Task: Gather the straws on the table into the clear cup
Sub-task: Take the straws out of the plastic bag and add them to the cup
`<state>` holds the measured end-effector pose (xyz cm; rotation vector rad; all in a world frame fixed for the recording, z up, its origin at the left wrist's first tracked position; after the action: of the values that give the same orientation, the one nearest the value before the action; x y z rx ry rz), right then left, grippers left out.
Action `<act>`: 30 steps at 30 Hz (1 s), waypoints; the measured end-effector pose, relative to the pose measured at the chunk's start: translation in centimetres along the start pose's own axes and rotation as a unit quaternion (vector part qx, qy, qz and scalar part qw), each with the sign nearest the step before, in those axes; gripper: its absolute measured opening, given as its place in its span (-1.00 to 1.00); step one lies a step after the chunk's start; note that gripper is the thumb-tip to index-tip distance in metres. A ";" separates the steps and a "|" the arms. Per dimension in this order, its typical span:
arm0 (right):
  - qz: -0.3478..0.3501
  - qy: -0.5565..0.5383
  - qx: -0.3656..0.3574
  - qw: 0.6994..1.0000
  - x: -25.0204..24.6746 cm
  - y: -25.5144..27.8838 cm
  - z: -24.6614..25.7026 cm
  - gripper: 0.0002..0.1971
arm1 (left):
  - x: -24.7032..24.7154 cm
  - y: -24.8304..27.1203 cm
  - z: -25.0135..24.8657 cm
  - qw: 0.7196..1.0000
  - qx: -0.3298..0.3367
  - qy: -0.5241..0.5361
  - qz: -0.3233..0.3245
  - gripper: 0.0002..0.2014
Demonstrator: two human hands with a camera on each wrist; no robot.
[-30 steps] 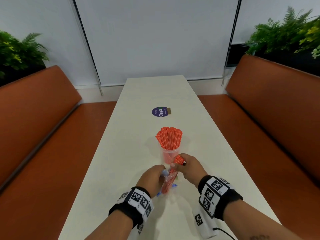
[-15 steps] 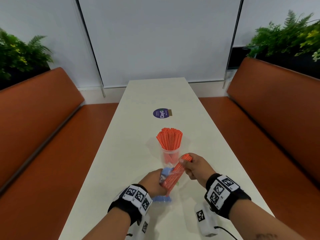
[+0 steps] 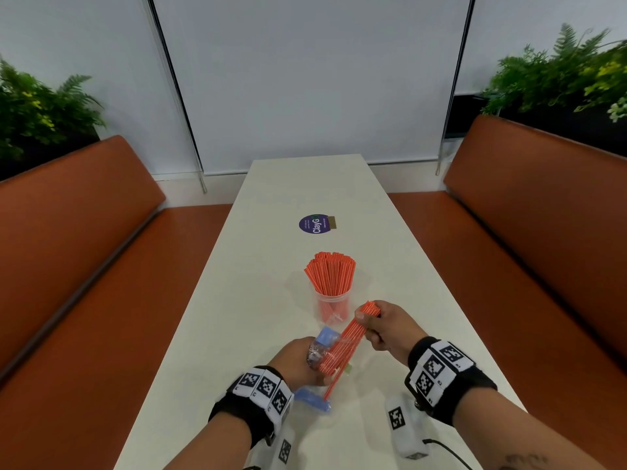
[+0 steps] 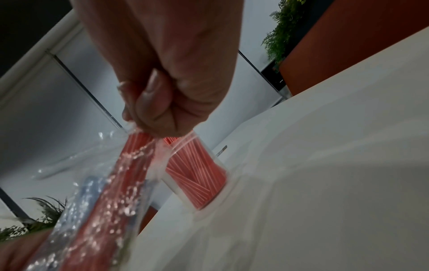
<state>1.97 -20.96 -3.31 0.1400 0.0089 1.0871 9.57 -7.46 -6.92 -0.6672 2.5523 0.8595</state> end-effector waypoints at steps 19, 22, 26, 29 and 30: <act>0.061 0.048 0.068 0.995 0.6 0.3 -2.6 -0.83 | 1.4 0.7 0.0 0.998 -0.022 -0.053 -0.001 -0.59; 0.067 0.047 0.068 0.994 0.6 0.3 -2.7 -0.80 | 1.3 0.7 -0.6 0.999 -0.010 -0.046 -0.001 -0.62; 0.067 0.041 0.055 0.995 0.9 0.1 -1.5 -0.77 | 1.7 0.6 -1.4 0.999 0.014 -0.016 0.040 -0.74; 0.067 0.037 0.044 0.996 1.0 -0.3 -0.2 -0.76 | 1.7 0.5 -1.4 0.998 0.004 0.010 0.060 -0.69; 0.064 0.042 0.038 0.996 0.9 -0.5 0.4 -0.77 | 1.6 0.6 -1.4 0.998 0.001 0.011 0.059 -0.69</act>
<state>2.87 -20.40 -2.91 0.1648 0.1181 1.2207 7.69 -8.45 -6.39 -0.5318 2.6337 0.8910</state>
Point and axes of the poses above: each hand's wrist, its own y-axis away from the middle knuckle, its own x-axis out of the palm, z = x × y, the point moved 8 cm from there along -y, towards the middle knuckle, and after that the axes turned 11 degrees about -x, right-handed, at the moved point
